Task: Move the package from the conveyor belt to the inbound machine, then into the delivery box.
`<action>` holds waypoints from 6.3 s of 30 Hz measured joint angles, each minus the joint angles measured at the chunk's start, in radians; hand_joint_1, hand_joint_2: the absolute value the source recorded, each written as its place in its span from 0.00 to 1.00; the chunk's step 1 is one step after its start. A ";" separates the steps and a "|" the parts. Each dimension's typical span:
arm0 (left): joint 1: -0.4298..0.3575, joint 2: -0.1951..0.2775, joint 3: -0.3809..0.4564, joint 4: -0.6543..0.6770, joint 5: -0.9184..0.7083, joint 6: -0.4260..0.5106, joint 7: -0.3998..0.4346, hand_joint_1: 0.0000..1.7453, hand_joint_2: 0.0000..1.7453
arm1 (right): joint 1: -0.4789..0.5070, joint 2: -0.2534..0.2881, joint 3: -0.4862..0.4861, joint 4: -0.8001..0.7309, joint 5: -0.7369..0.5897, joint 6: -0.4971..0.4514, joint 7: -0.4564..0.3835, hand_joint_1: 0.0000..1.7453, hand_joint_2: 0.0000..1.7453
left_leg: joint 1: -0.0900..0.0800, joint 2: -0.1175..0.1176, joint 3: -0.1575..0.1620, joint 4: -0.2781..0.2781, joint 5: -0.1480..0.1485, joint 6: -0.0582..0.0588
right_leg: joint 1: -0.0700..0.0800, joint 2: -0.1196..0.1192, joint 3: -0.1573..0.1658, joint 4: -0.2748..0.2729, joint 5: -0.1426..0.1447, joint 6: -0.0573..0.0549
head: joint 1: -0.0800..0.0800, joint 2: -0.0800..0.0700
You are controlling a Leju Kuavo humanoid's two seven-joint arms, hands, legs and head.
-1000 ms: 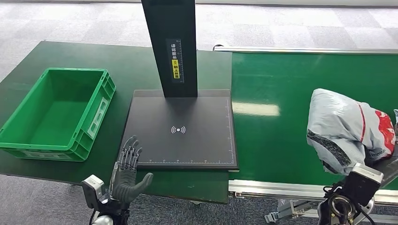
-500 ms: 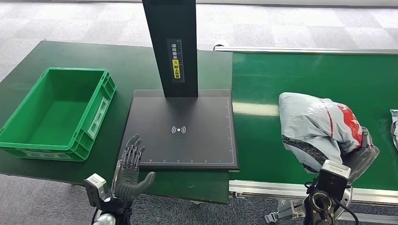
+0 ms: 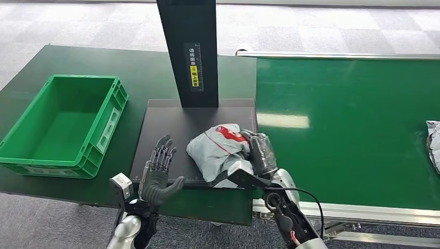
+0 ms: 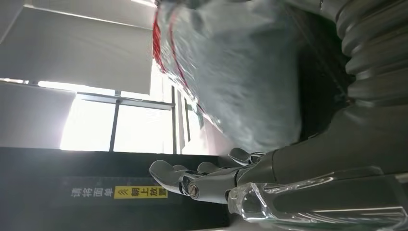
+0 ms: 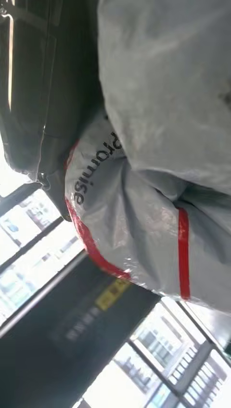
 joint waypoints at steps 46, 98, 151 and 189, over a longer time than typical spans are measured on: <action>-0.176 0.024 -0.087 0.264 0.100 0.002 -0.041 0.00 1.00 | -0.016 0.049 -0.142 0.251 -0.773 0.651 -0.104 0.00 0.00 | 0.000 0.000 0.001 0.000 0.000 0.000 | 0.000 0.000 0.000 0.000 0.000 0.000 | 0.000 0.000; -0.268 0.011 -0.264 0.418 -0.915 0.436 0.388 0.00 1.00 | 0.138 0.028 -0.301 0.014 -0.707 0.748 -0.045 0.00 1.00 | -0.001 -0.004 0.006 0.000 0.000 0.000 | -0.001 -0.004 0.008 -0.001 -0.001 0.000 | 0.000 0.000; -0.139 -0.025 0.051 0.212 -0.609 0.618 0.066 1.00 1.00 | 0.196 0.069 -0.387 -0.087 -0.697 0.735 0.006 0.00 1.00 | -0.001 -0.003 0.008 0.000 -0.005 0.000 | 0.000 -0.004 0.009 -0.001 -0.005 0.001 | 0.000 0.000; -0.449 0.104 0.558 -0.263 -1.426 0.921 -0.038 1.00 1.00 | 0.210 0.057 -0.368 -0.048 -0.748 0.727 -0.043 0.00 1.00 | 0.000 -0.003 0.005 0.000 -0.004 0.000 | 0.000 -0.003 0.006 0.000 -0.005 0.000 | 0.000 0.000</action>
